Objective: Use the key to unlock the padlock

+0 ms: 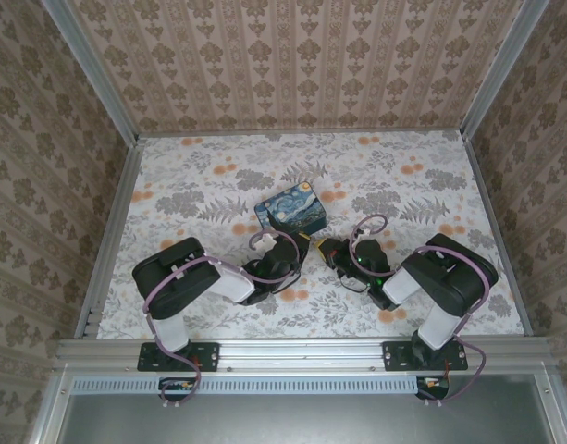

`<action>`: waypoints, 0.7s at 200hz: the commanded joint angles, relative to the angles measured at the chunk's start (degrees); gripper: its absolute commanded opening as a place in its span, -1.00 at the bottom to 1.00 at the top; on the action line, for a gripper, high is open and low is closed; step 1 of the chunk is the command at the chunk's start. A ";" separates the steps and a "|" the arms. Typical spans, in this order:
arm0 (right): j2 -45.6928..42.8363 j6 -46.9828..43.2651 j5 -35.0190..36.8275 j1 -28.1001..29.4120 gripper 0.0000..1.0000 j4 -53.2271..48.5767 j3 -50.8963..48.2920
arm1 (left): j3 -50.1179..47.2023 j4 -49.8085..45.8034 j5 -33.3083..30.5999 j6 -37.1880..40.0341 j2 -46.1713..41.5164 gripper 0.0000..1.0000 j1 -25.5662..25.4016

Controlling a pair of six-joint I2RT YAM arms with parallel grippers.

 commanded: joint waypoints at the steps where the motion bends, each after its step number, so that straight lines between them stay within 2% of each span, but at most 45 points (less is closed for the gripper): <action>1: 0.80 1.24 -0.10 0.91 -1.00 4.14 0.85 | 0.99 2.56 1.15 -1.35 0.57 -1.00 -1.61; 69: 2.71 3.75 1.79 0.68 -1.00 5.36 1.71 | -0.16 5.19 0.39 -1.67 1.37 -1.00 -2.26; 140: 3.75 3.04 -0.37 -0.10 -1.00 5.53 4.05 | -0.99 6.80 0.44 -1.74 2.30 -1.00 -2.51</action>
